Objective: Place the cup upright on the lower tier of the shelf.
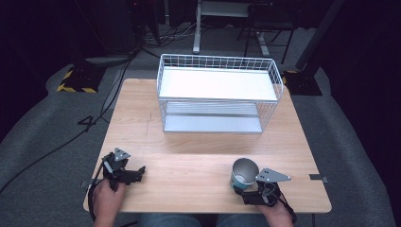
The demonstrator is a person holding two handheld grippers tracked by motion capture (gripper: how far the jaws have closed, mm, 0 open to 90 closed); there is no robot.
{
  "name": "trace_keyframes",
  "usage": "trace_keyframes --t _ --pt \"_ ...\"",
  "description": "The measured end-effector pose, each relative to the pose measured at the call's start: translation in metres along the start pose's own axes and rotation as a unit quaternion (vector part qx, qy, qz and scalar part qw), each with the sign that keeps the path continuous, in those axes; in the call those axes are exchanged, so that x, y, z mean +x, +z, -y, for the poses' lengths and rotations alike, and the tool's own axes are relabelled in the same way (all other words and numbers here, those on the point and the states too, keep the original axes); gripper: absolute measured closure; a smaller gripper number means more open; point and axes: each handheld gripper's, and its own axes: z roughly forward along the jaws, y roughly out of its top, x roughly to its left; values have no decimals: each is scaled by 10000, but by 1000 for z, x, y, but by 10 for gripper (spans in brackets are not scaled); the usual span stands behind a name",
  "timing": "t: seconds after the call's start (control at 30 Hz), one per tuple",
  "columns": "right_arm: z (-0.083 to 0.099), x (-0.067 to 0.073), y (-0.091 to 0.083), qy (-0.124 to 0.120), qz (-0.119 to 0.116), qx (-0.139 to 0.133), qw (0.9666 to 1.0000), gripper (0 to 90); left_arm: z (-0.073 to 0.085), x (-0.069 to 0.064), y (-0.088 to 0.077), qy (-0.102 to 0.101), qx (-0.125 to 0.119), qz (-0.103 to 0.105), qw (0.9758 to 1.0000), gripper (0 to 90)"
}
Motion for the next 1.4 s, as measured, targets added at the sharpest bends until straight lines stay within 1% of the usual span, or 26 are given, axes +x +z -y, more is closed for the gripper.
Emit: trace_keyframes --t 0.07,0.1,0.17,0.53,0.6,0.73,1.0,1.3,1.4 --pt "0 0 0 -28 16 -10 10000 174 0 0 0 3 5 1 10000 1" --pt "1 1 0 -77 -26 -18 10000 239 0 0 0 2 1 2 10000 1" --pt "1 1 0 -103 -46 -42 9999 242 0 0 0 1 1 0 10000 1" --pt "0 -2 -1 -44 -26 -40 10000 248 0 0 0 4 14 12 10000 1" --pt "-3 -3 -5 -54 -11 -91 9999 248 0 0 0 2 1 1 10000 1" --pt "-5 -4 -8 -59 -13 -95 9999 248 0 0 0 2 1 0 10000 1" --pt "-18 -11 -11 -40 26 -182 9998 249 0 0 0 2 3 2 10000 1" --pt "-33 -16 -8 -68 25 -278 9996 248 0 0 0 2 1 0 10000 1" --pt "-43 -18 -6 -68 29 -338 9994 248 0 0 0 2 1 1 10000 1"
